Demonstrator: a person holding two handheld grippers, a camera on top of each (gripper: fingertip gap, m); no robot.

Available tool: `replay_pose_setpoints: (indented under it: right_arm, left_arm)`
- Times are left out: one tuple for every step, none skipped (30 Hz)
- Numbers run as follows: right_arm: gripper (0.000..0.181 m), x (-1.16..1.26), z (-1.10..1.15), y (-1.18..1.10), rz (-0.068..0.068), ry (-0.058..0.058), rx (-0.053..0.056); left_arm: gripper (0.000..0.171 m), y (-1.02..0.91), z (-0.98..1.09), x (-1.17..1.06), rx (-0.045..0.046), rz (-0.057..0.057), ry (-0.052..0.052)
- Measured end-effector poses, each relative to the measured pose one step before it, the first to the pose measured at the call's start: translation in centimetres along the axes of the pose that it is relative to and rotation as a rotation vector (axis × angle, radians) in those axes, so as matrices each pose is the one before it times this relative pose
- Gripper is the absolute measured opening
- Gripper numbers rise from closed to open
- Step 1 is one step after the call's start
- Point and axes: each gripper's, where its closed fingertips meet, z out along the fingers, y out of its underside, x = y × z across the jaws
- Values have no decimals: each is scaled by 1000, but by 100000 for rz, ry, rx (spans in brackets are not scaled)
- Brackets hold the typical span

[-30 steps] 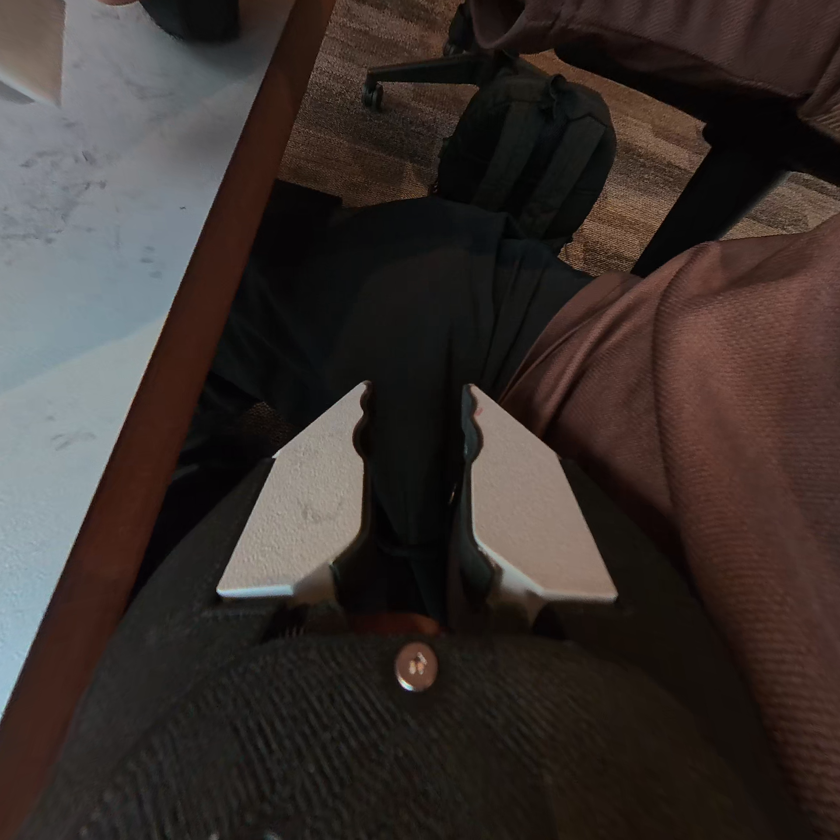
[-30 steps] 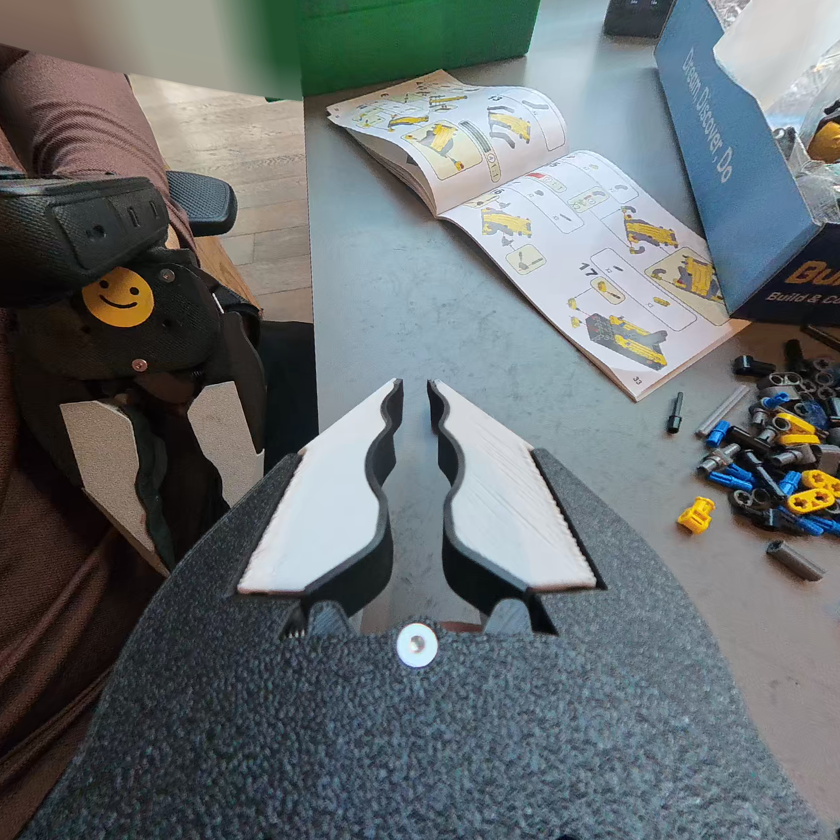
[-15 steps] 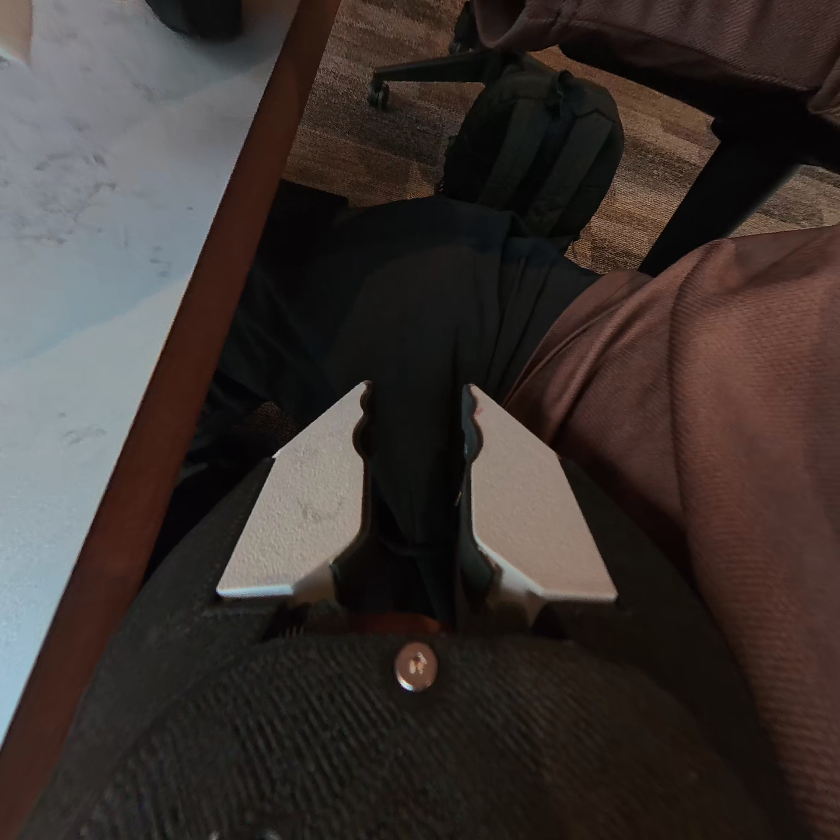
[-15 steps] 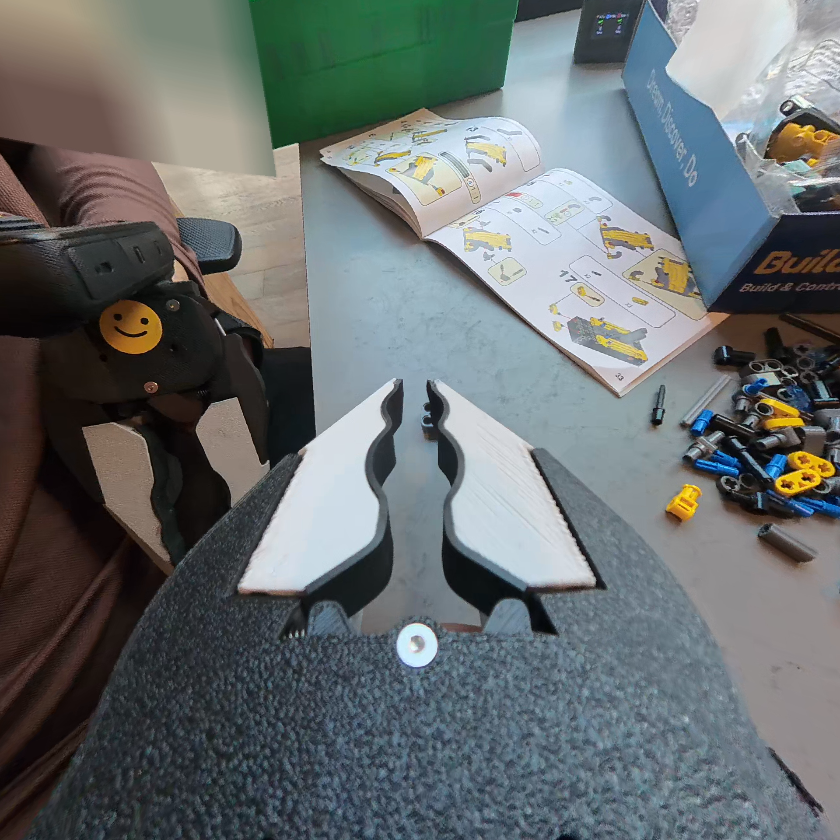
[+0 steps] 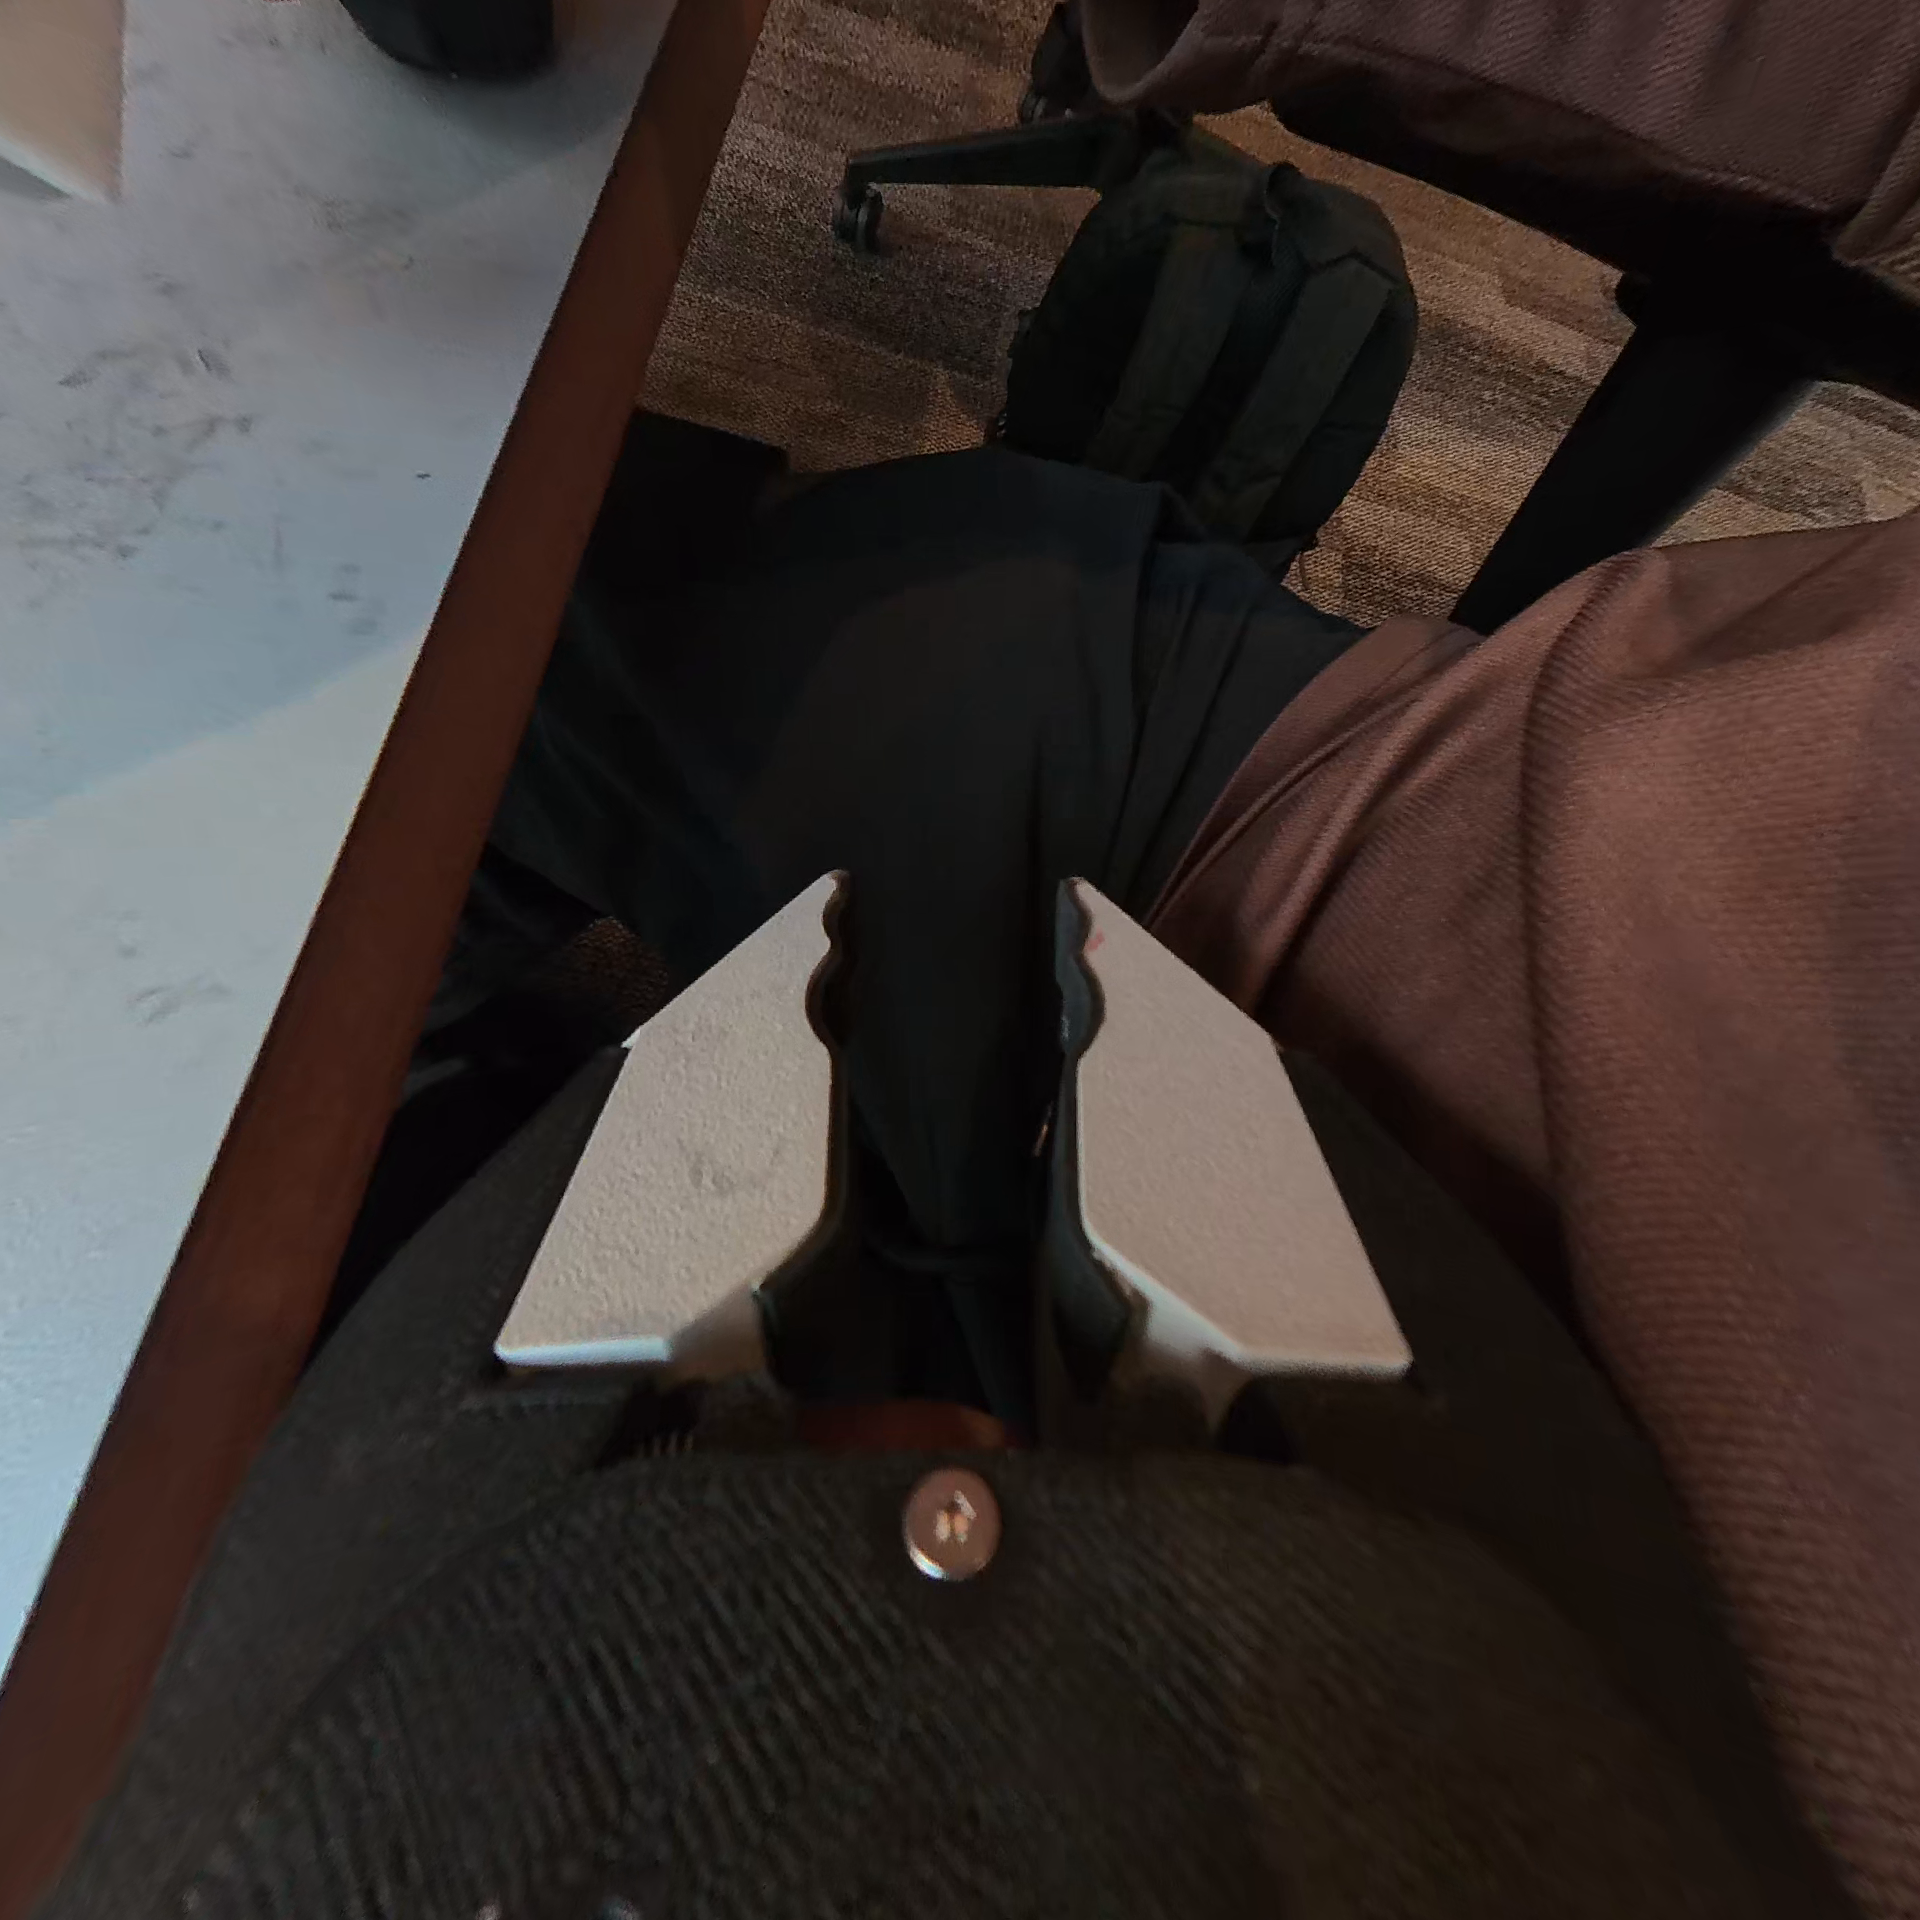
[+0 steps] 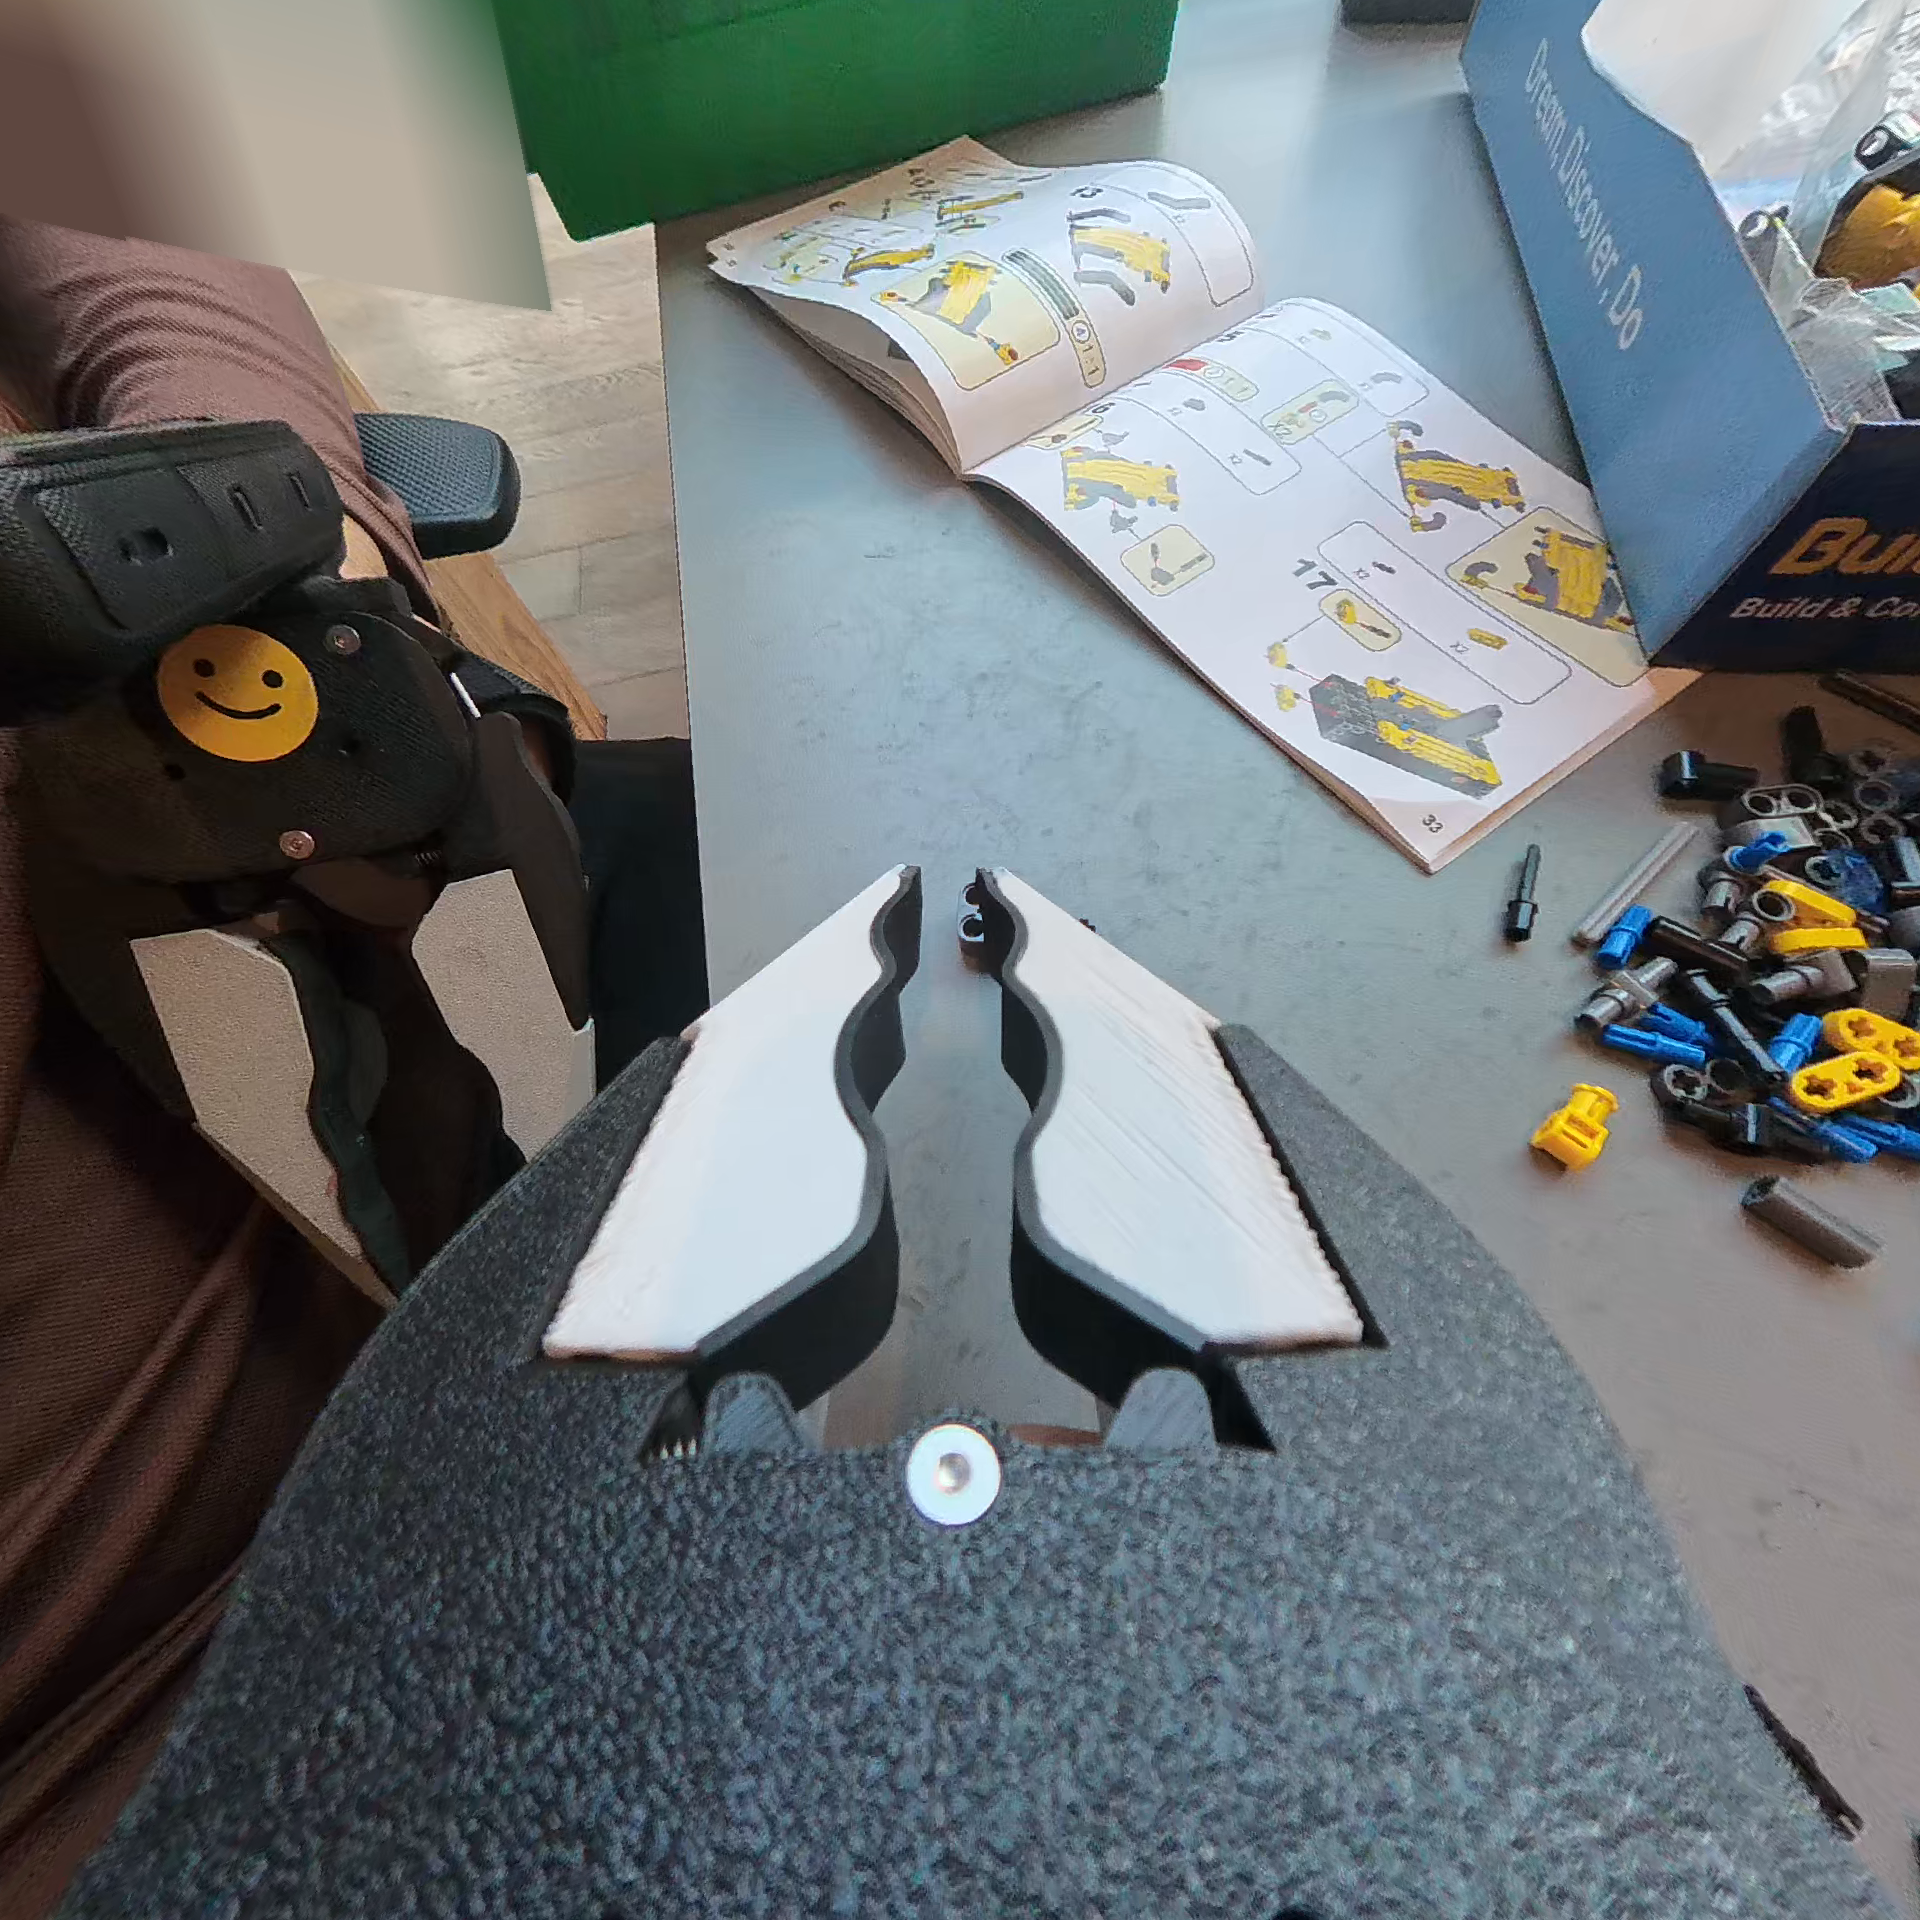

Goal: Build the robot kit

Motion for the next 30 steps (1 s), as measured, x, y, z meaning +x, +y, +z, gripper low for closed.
replay_pose_setpoints:
  right_arm:
    - [10, 11, -12, -8, 176, -30, 128]
    - [10, 13, -12, -10, 48, 63, 42]
    - [10, 6, 18, 12, -87, 115, -94]
    - [10, -3, 20, 27, -221, 119, -232]
    - [10, -17, 32, 40, -265, 126, -299]
    - [10, -15, 30, 39, -221, 91, -296]
    - [10, -11, 18, 27, -180, 13, -241]
    - [10, -12, 23, 14, -97, -21, -150]
    - [10, -3, 9, 12, 48, -13, -63]
    - [10, 3, -3, 1, 99, -68, -7]
    - [10, 1, -11, -14, 59, -94, 72]
    - [10, -4, -13, -19, 72, -42, 146]
    - [10, 14, -12, -9, 128, -32, 132]
    - [10, 9, -17, -14, 83, -14, 109]
    - [10, -4, -5, -18, -27, 44, 106]
    - [10, 1, -3, -2, -84, 46, 56]
    - [10, -14, 0, 5, -55, 16, -36]
    - [10, -1, 7, 16, 11, -14, -88]
    - [10, 7, 14, 12, 49, -17, -101]
    - [10, -3, 15, 12, 25, -28, -103]
    - [10, -10, 5, 4, -9, -14, -64]
    - [10, 2, -1, 3, -19, 7, -18]
    - [10, -1, -1, 1, 0, -10, -7]
    - [10, 1, -1, -1, 54, -37, 3]
    - [10, 0, 0, -2, 92, -25, 16]
    - [10, 5, 12, 3, 77, -10, -1]
    - [10, 6, -4, 4, 47, -6, -32]
    - [10, 3, 16, 7, 63, -38, -66]
    - [10, 6, 9, 15, 144, -119, -130]
    - [10, -4, 11, 10, 206, -160, -92]
  left_arm:
    - [35, -6, -17, -21, 38, -53, -71]
    - [35, 5, -7, -1, 5, -47, 0]
    - [35, 4, 8, 25, -72, 30, 67]
    - [36, 19, 1, 32, -88, 168, 3]
    - [35, 3, -11, 30, -19, 299, -101]
    - [35, -15, -13, 31, 57, 331, -94]
    - [35, -30, -6, 29, 101, 208, -43]
    - [35, -19, 9, 23, 34, 68, 58]
    - [35, 11, 24, -7, -108, -42, 22]
    - [35, 52, 29, -33, -234, -83, -43]
    - [35, 38, 26, -38, -220, -125, -51]
    - [35, 12, 14, -20, -74, -137, 10]
    - [35, -22, -9, -15, 120, -99, 16]
    - [35, -40, -15, -2, 170, -25, -37]
    - [35, -3, -13, -5, 36, 40, -65]
    - [35, 27, 12, 3, -92, 57, -14]
    - [35, 22, 19, 8, -129, 37, 44]
    - [36, 8, 15, 15, -83, -13, 53]
    - [36, -7, 13, 30, 0, 31, 106]
    - [35, -1, 10, 10, -38, 107, 5]
    - [35, 24, -2, -23, -89, 115, -154]
    - [36, 12, -15, -28, -6, 55, -116]
    - [35, -14, -23, 2, 70, -88, 2]
    - [35, -25, -27, -7, 166, -164, 83]
    - [36, -38, -21, 7, 159, -118, 72]
    - [35, -4, -8, 13, 9, 6, 20]
    - [36, 32, 9, -5, -131, 113, -41]
    - [36, 21, 9, -5, -143, 155, -68]
    - [36, 9, 0, 8, -45, 135, -32]
    - [35, -10, -10, 27, 20, 135, 10]
